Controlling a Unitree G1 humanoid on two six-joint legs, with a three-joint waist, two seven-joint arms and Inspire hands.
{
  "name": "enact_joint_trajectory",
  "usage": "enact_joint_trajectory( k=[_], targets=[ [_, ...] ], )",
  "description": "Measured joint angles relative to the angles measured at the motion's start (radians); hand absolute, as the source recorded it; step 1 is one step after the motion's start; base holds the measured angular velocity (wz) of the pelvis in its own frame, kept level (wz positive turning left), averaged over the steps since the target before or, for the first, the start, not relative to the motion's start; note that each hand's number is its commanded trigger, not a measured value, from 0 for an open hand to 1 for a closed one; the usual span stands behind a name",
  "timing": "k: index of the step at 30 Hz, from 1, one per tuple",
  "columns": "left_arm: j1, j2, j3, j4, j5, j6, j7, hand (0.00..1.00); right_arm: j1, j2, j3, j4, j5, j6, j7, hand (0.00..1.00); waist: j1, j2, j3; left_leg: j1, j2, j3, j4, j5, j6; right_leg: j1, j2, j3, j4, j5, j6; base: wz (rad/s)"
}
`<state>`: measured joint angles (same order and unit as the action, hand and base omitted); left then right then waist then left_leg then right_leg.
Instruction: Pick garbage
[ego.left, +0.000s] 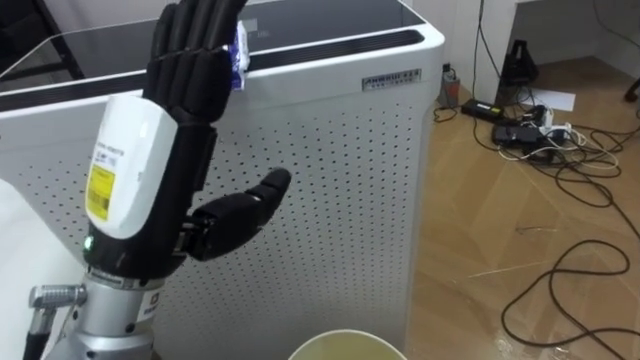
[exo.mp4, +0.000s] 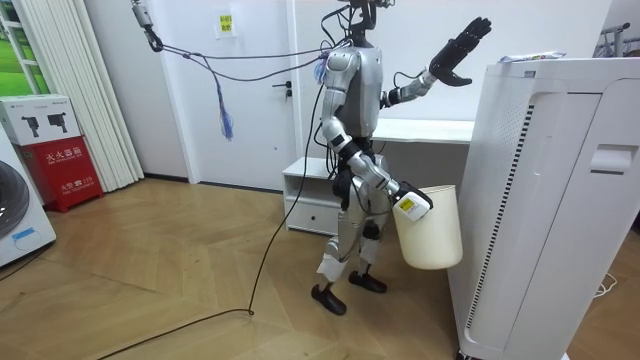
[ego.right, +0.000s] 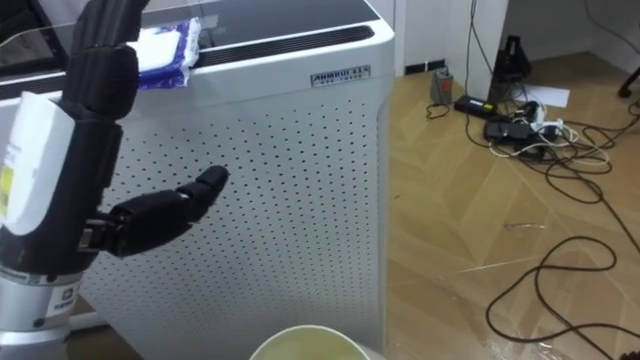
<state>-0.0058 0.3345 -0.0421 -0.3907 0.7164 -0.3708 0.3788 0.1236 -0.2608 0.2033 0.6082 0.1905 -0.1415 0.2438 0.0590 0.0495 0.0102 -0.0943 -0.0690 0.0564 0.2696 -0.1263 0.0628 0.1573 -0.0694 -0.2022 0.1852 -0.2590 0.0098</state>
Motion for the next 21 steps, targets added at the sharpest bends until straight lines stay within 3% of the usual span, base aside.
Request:
enact_joint_trajectory(
  k=[5, 7, 9, 13, 21],
  targets=[
    [-0.031, 0.019, 0.001, -0.008, 0.005, -0.001, 0.000, 0.00, 0.000, -0.014, 0.000, 0.000, 0.000, 0.000, 0.000, 1.00, 0.009, 0.004, 0.0002, 0.000, 0.000, -0.002, -0.003, 0.000, 0.000, -0.001, 0.000, 0.003, -0.001, 0.000, 0.000, 0.01],
    [-0.031, 0.039, 0.003, -0.030, 0.013, 0.000, -0.008, 0.00, 0.000, -0.020, 0.001, 0.000, 0.000, 0.000, 0.000, 1.00, 0.010, 0.013, 0.0012, 0.001, -0.001, -0.002, -0.003, 0.000, 0.000, -0.001, -0.001, 0.000, -0.001, 0.000, 0.000, 0.00],
    [-0.034, 0.040, 0.011, -0.042, 0.037, -0.001, -0.020, 0.00, 0.002, -0.022, 0.001, 0.000, -0.005, 0.000, 0.000, 1.00, 0.013, 0.021, 0.0010, 0.001, -0.001, -0.001, -0.003, 0.000, 0.000, -0.001, -0.001, 0.000, -0.001, 0.000, 0.000, -0.02],
    [-0.052, 0.043, 0.035, -0.042, 0.063, -0.001, -0.043, 0.00, 0.017, -0.022, 0.002, 0.000, -0.013, 0.002, 0.007, 1.00, 0.027, 0.040, -0.0061, 0.002, 0.000, 0.000, -0.003, 0.000, -0.001, -0.001, -0.001, 0.002, -0.001, 0.000, 0.000, -0.02],
    [-0.056, 0.058, 0.070, -0.044, 0.063, 0.027, -0.052, 0.00, 0.020, -0.023, 0.004, 0.000, -0.022, 0.014, 0.037, 1.00, 0.027, 0.039, -0.0051, 0.007, 0.001, 0.000, -0.003, 0.002, -0.002, 0.004, 0.000, 0.004, 0.000, 0.000, 0.000, 0.00]
  ],
)
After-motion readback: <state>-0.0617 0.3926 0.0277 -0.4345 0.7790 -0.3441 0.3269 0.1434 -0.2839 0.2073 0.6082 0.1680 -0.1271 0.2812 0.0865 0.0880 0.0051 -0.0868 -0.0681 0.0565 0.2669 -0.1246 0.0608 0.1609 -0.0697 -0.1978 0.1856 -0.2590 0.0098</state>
